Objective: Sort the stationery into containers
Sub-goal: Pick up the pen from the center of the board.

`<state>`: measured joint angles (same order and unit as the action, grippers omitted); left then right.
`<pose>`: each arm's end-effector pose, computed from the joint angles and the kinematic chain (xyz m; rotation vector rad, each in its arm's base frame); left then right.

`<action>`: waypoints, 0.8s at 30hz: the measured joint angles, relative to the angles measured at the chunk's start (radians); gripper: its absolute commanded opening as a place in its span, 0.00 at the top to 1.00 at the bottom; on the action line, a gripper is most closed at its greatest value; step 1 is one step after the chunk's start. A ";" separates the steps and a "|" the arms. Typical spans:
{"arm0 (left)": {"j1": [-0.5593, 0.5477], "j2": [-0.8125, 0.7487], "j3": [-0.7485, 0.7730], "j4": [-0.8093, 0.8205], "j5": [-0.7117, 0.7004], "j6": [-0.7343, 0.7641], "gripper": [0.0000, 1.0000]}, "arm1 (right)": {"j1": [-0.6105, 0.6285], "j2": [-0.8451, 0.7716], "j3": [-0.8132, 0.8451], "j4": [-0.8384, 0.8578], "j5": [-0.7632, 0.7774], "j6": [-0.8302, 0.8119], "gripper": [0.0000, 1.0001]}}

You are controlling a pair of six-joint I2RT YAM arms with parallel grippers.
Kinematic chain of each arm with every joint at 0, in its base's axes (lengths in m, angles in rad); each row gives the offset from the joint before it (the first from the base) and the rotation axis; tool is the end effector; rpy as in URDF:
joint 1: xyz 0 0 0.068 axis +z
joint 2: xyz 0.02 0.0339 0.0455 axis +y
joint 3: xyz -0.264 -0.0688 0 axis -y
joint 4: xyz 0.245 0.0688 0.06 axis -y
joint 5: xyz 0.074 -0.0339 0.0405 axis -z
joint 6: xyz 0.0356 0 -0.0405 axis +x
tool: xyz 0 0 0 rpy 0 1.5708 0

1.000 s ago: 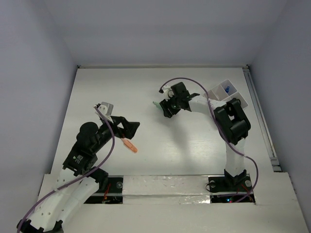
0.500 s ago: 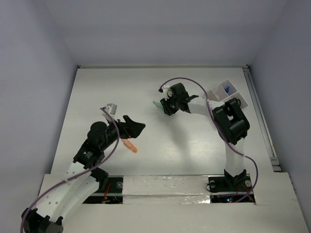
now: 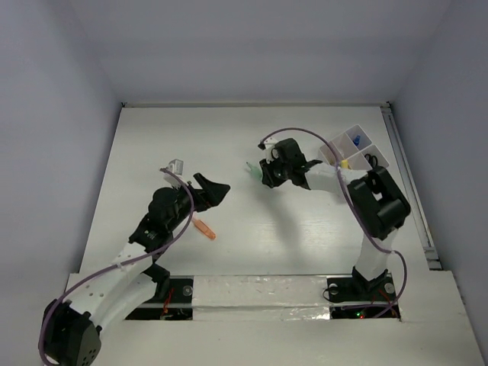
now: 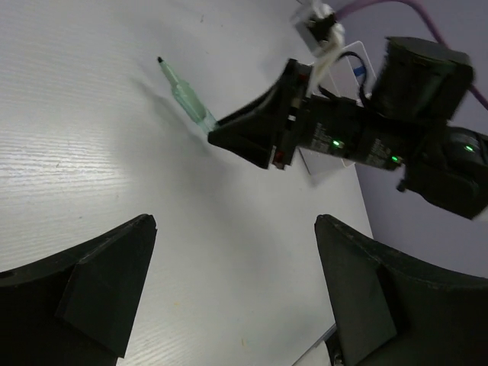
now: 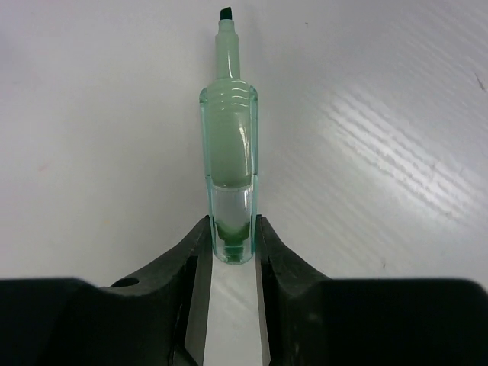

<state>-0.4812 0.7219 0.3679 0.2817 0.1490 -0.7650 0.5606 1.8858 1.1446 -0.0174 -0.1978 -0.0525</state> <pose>0.1583 -0.0886 0.2514 -0.1273 1.7504 -1.0565 0.3368 0.2197 0.1684 -0.8079 2.2189 0.4815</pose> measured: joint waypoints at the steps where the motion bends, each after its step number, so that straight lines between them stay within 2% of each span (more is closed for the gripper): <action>1: 0.000 0.022 -0.002 0.021 -0.006 -0.006 0.19 | 0.005 -0.034 -0.024 0.000 0.000 0.019 0.95; 7: -0.011 0.197 0.000 0.163 -0.018 -0.018 0.23 | 0.089 -0.266 -0.179 0.063 0.020 0.153 0.96; 10: -0.052 0.311 0.018 0.210 -0.018 -0.013 0.25 | 0.128 -0.326 -0.243 0.093 0.022 0.214 0.96; 15: -0.145 0.412 0.063 0.259 -0.057 0.014 0.29 | 0.168 -0.375 -0.325 0.108 0.014 0.287 0.96; 18: -0.172 0.447 0.092 0.291 -0.092 0.028 0.38 | 0.188 -0.398 -0.343 0.107 0.017 0.305 0.96; 22: -0.178 0.490 0.108 0.327 -0.138 0.036 0.55 | 0.211 -0.429 -0.343 0.116 0.024 0.312 0.97; 24: -0.178 0.511 0.112 0.329 -0.153 0.039 0.57 | 0.220 -0.441 -0.345 0.122 0.028 0.315 0.97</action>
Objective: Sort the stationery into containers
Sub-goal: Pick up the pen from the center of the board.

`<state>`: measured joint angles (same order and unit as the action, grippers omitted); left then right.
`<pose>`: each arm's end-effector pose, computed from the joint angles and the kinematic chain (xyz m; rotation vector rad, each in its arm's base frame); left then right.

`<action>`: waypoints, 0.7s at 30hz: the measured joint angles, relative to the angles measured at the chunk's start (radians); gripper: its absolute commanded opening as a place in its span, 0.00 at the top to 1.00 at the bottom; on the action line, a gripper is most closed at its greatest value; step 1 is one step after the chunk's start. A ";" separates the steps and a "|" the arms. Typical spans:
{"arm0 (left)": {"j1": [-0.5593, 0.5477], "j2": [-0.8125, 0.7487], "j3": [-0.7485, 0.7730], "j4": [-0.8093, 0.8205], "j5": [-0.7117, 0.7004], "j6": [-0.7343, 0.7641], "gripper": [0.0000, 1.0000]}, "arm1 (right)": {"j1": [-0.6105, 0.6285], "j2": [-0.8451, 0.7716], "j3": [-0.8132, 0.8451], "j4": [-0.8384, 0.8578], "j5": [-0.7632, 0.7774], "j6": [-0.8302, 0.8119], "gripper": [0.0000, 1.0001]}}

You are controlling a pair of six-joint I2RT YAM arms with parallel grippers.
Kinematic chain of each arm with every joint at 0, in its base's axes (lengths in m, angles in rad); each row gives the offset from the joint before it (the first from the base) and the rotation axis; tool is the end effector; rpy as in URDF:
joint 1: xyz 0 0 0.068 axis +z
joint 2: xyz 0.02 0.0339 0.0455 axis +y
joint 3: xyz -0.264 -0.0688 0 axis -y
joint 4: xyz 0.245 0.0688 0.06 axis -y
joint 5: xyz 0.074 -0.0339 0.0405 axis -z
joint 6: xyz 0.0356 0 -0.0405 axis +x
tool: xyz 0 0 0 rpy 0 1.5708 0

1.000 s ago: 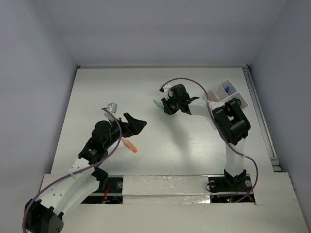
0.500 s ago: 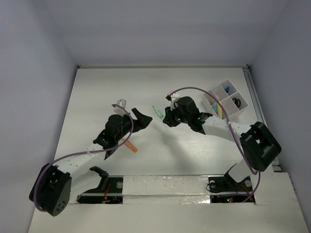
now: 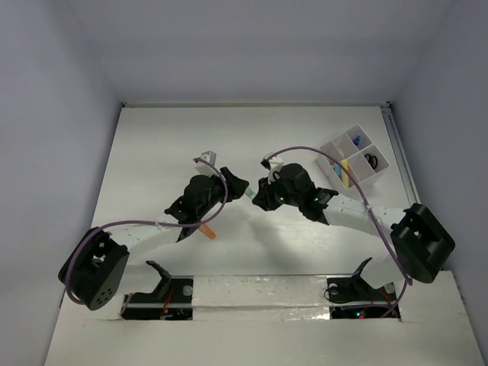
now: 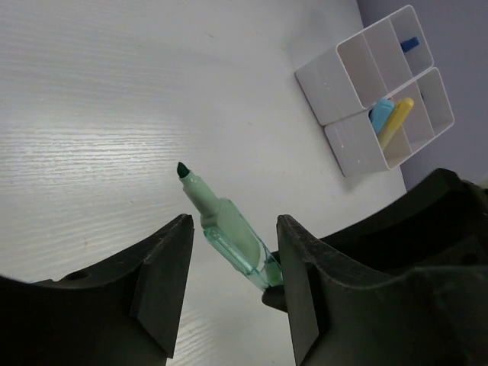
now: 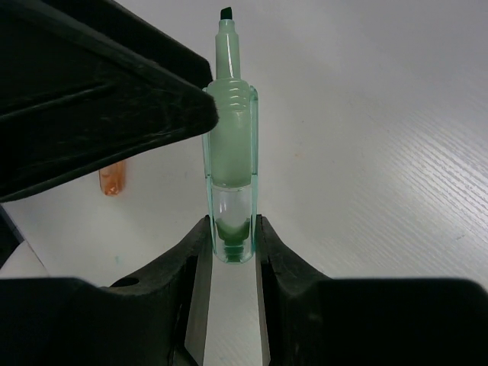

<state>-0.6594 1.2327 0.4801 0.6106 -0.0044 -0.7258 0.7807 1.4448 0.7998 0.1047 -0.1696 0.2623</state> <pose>0.2062 -0.1596 0.2234 -0.0640 1.8218 -1.0063 0.2176 0.2240 0.2199 -0.6677 2.1039 0.7845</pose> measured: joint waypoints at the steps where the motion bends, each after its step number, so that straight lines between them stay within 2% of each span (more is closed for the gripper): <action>1: 0.000 0.010 0.003 0.000 -0.006 0.002 0.57 | 0.001 -0.006 -0.003 0.006 0.003 0.000 0.97; 9: -0.003 0.035 0.012 0.009 -0.042 0.006 0.58 | 0.007 -0.048 -0.031 0.016 0.008 0.004 0.97; 10: -0.006 0.037 0.012 0.016 -0.045 0.006 0.64 | 0.008 -0.050 -0.031 0.016 0.008 0.004 0.97; 12: -0.007 0.046 0.013 0.035 -0.046 0.010 0.69 | 0.009 -0.051 -0.031 0.016 0.008 0.004 0.97; 16: -0.007 0.077 0.020 0.057 -0.044 0.013 0.91 | 0.018 -0.051 -0.031 0.015 0.013 0.005 0.98; 19: -0.007 0.083 0.020 0.061 -0.042 0.018 1.00 | 0.019 -0.051 -0.031 0.009 0.018 0.005 0.98; 21: -0.008 0.082 0.021 0.063 -0.046 0.023 1.00 | 0.019 -0.051 -0.031 0.008 0.020 0.006 0.98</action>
<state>-0.6674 1.3151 0.5014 0.6731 -0.0502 -0.7029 0.7998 1.3933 0.7689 0.1131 -0.1497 0.2680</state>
